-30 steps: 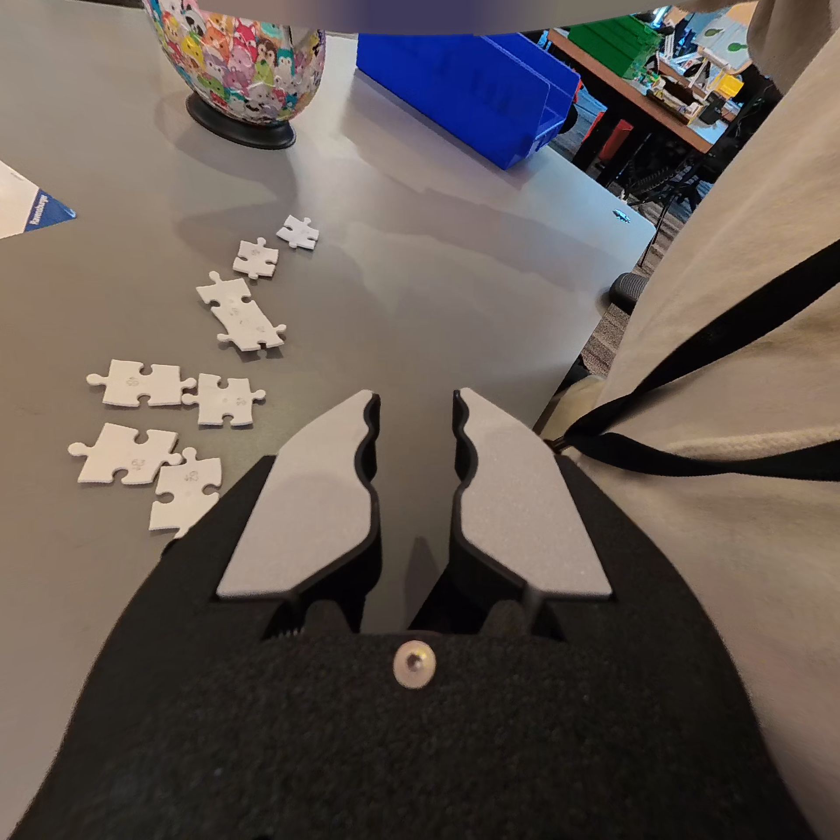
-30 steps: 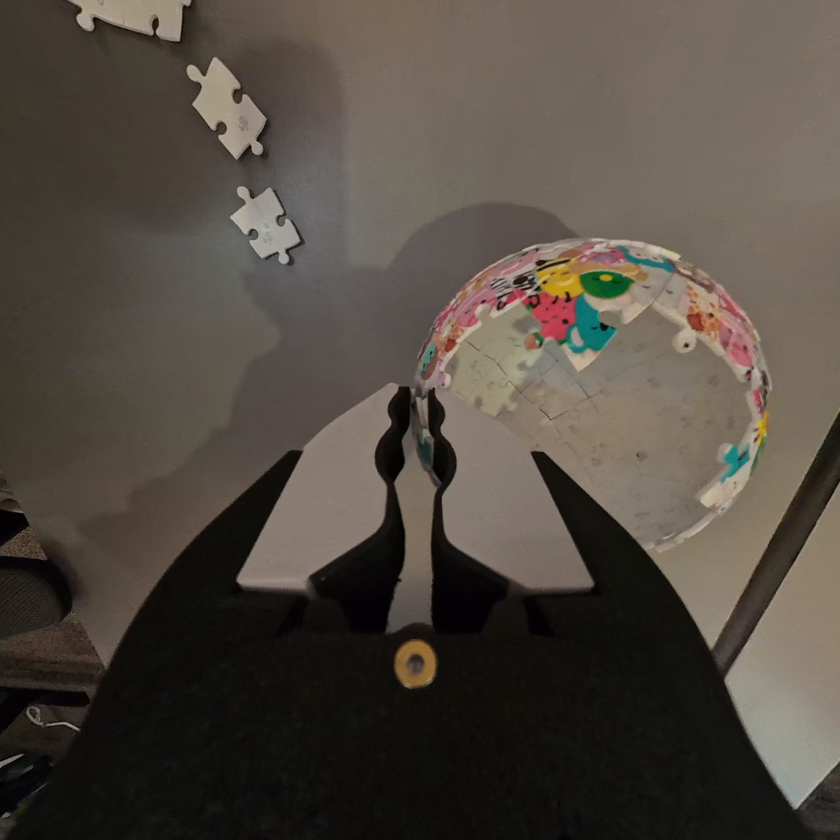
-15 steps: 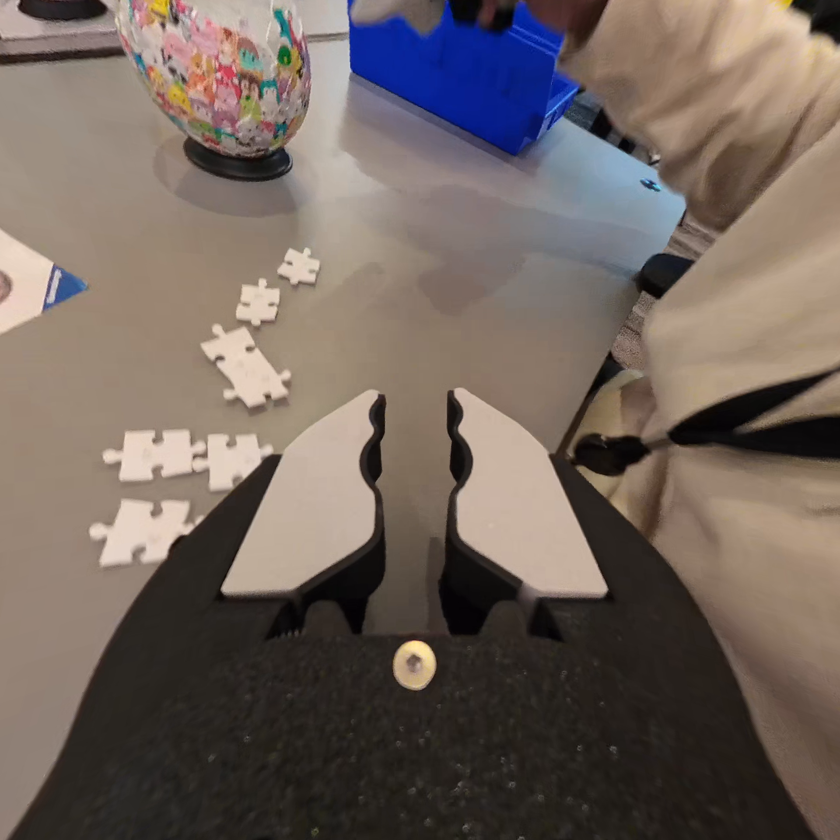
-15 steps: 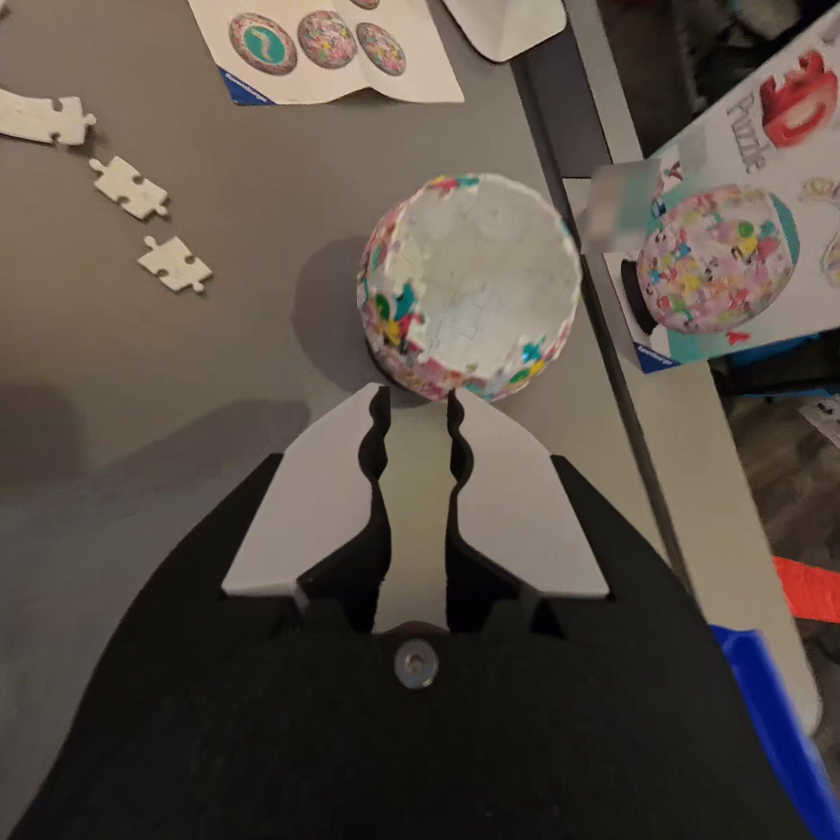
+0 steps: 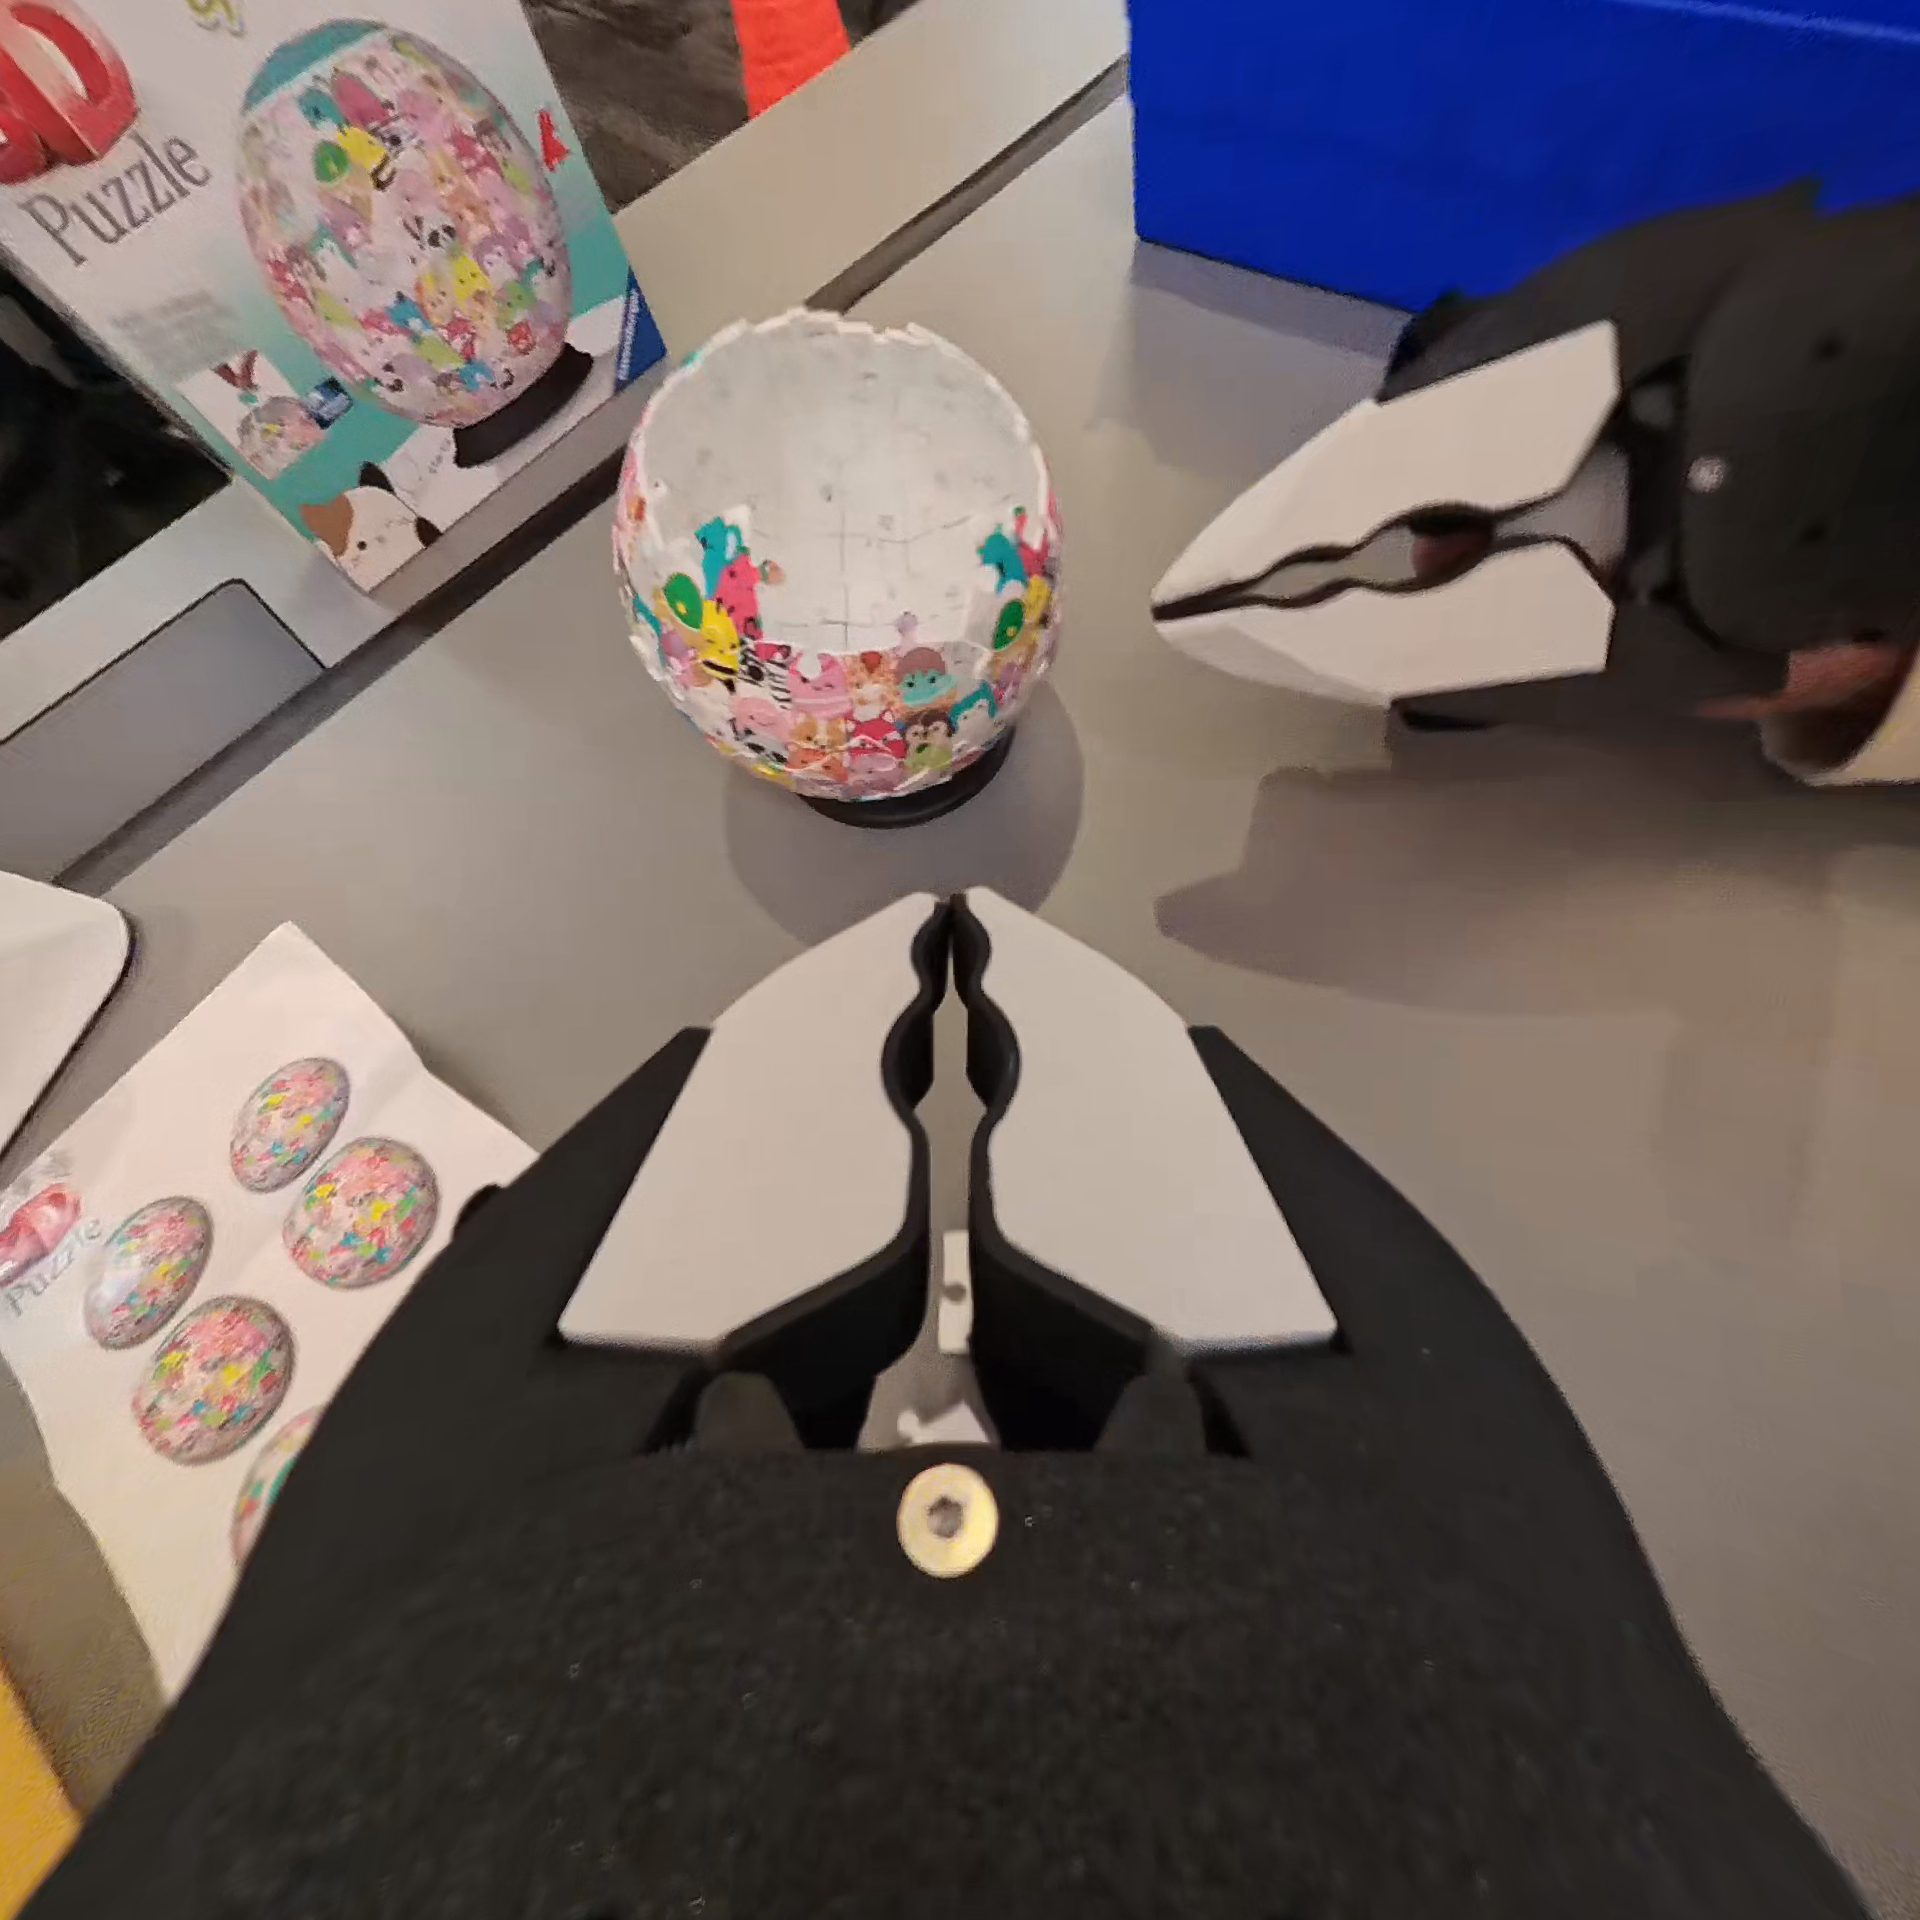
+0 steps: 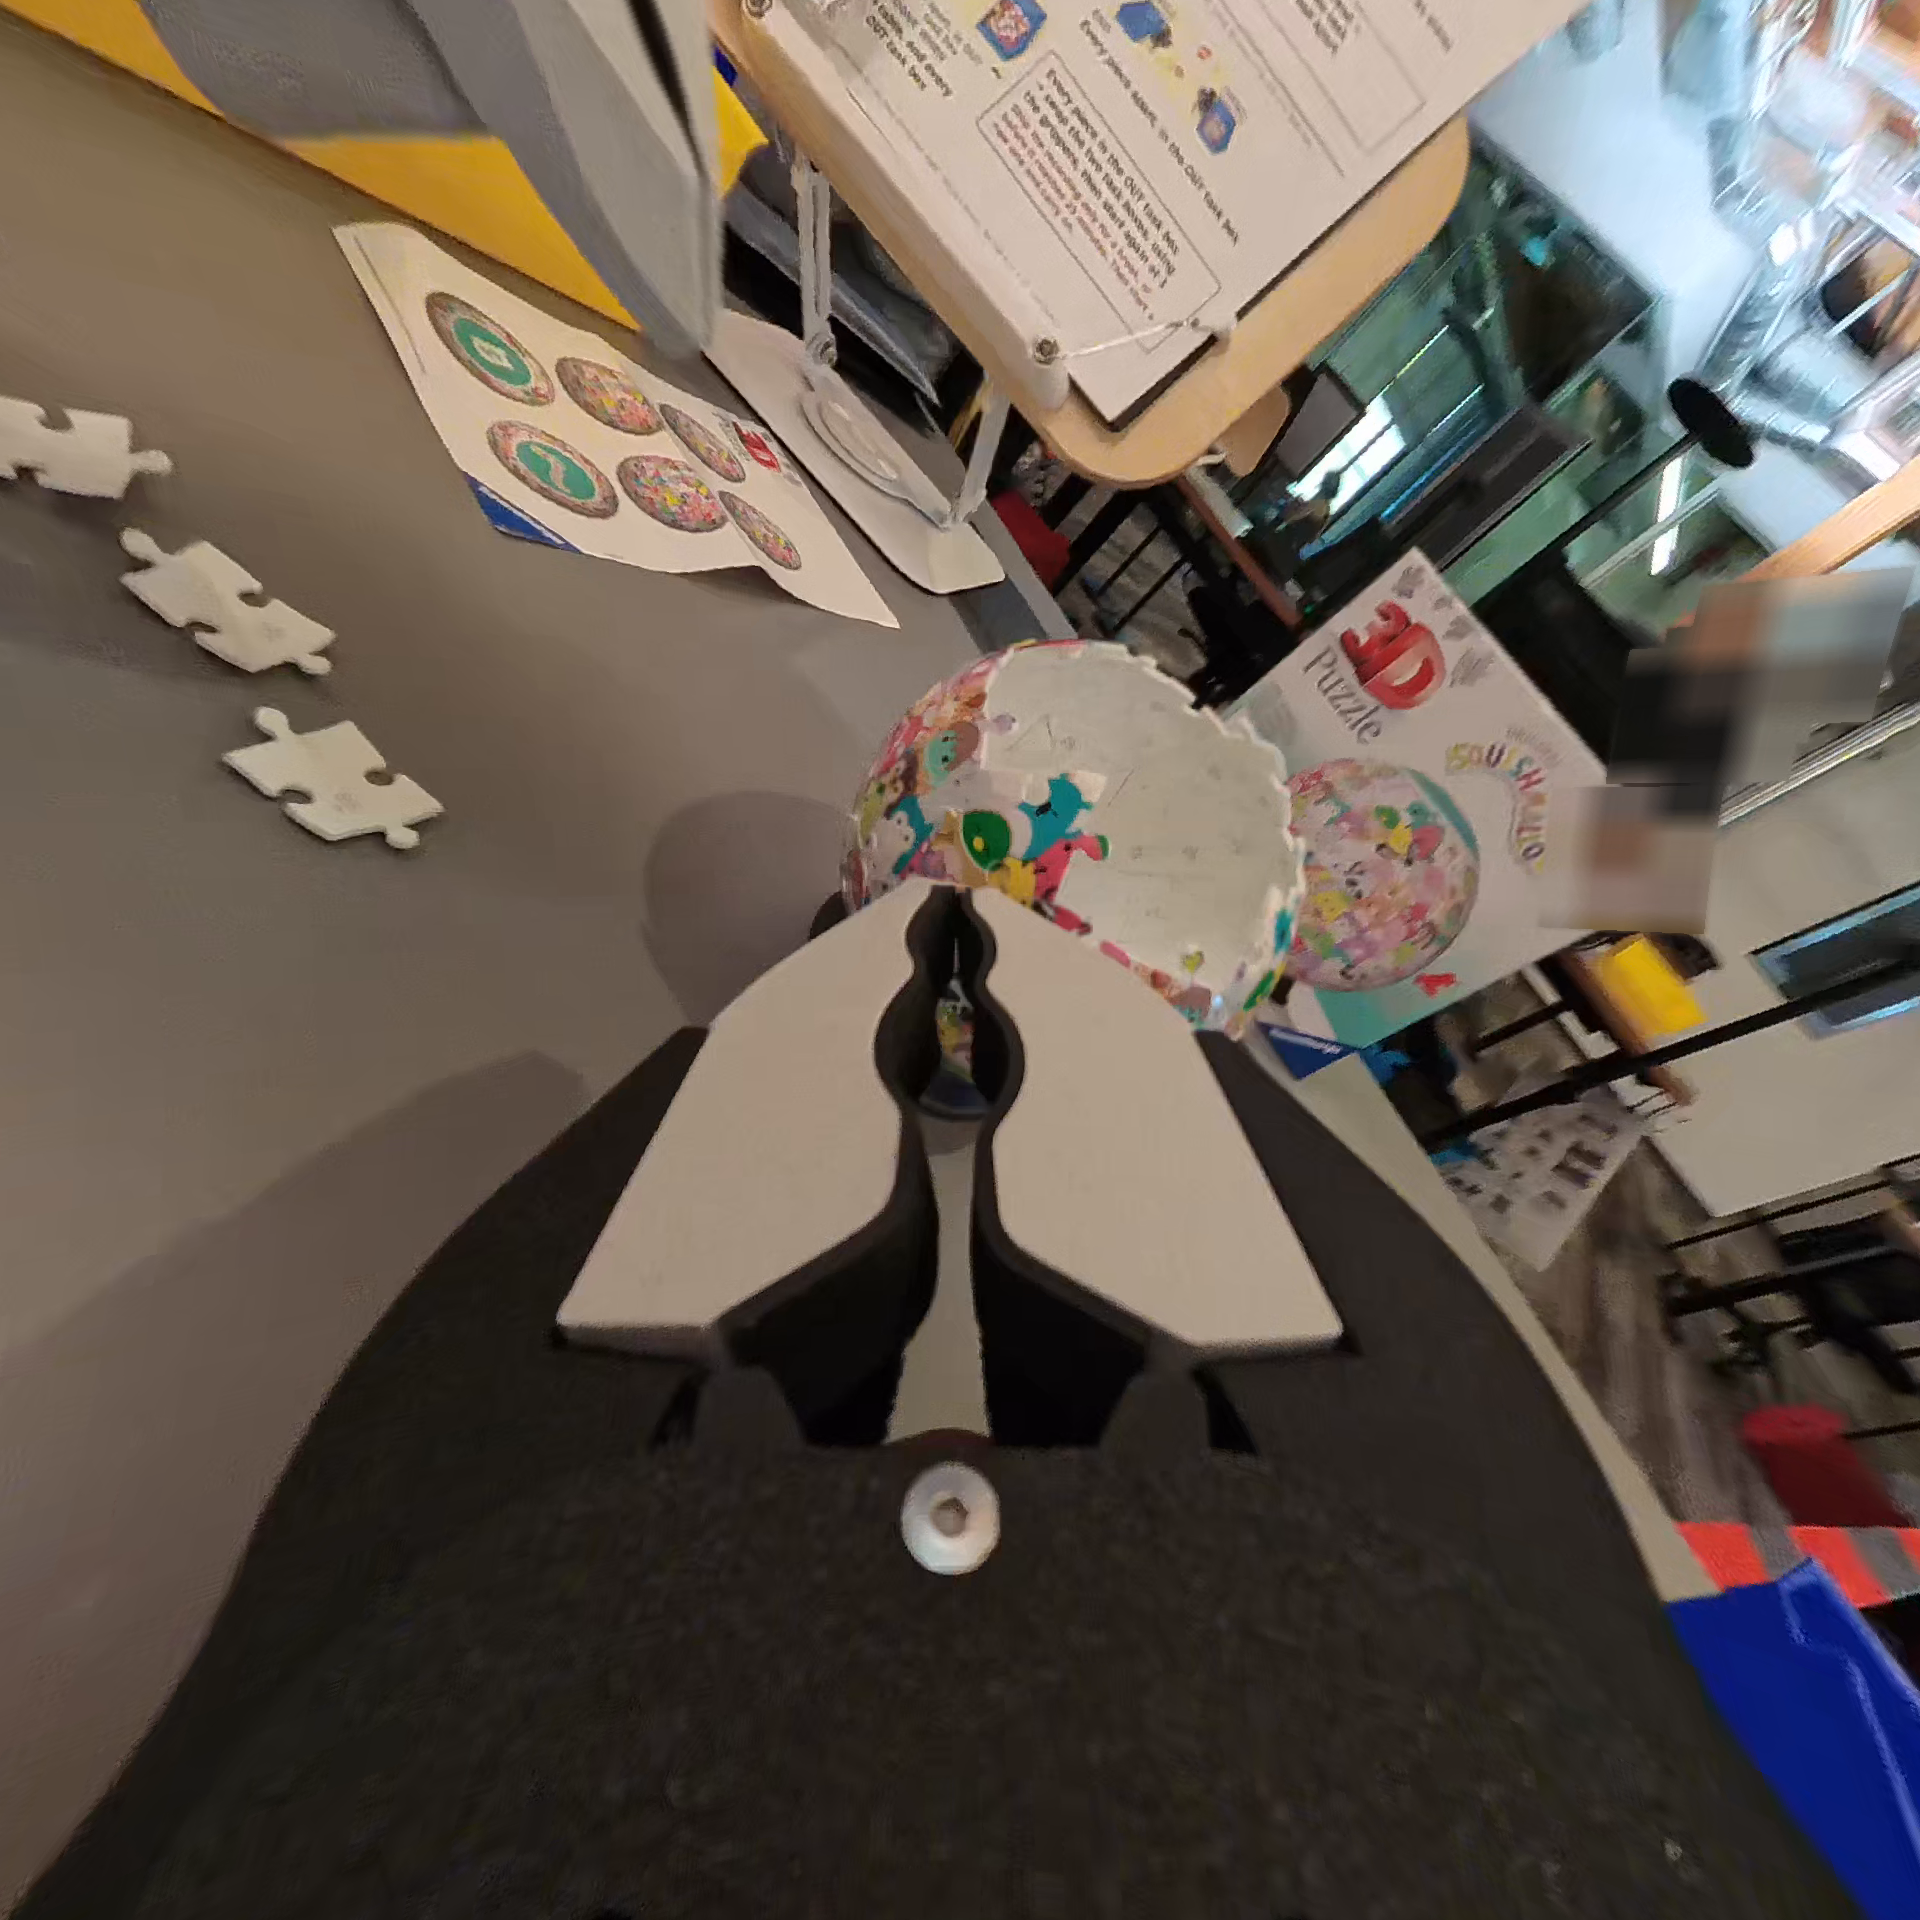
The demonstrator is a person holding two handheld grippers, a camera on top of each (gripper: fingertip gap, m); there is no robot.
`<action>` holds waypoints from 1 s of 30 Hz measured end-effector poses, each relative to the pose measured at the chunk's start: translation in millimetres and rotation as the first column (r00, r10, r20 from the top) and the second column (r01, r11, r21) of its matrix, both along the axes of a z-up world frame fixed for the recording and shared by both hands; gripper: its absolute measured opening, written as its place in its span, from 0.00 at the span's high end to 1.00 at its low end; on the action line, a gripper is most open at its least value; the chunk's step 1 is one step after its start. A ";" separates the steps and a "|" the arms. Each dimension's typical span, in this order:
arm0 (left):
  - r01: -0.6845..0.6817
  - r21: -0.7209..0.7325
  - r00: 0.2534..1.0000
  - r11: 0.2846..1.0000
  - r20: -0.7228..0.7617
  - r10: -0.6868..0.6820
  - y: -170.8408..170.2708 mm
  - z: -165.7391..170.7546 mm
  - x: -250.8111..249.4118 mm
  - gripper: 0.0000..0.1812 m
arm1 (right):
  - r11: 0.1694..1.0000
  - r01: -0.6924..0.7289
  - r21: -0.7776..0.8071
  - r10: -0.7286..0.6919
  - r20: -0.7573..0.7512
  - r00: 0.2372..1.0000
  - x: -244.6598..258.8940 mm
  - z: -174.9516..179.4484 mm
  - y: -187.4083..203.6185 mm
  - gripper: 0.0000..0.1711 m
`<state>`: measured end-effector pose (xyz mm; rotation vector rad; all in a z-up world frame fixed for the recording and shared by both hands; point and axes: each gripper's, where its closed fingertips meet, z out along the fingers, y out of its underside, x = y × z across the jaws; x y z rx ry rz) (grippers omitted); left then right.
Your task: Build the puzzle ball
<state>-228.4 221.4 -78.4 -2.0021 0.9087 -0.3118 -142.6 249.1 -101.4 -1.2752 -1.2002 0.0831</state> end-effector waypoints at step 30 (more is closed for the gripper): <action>-0.004 -0.005 0.995 1.000 0.100 0.005 -106.2 -55.9 -72.1 1.00 | 0.990 0.068 0.120 -0.071 0.022 0.997 -19.4 1.1 23.7 1.00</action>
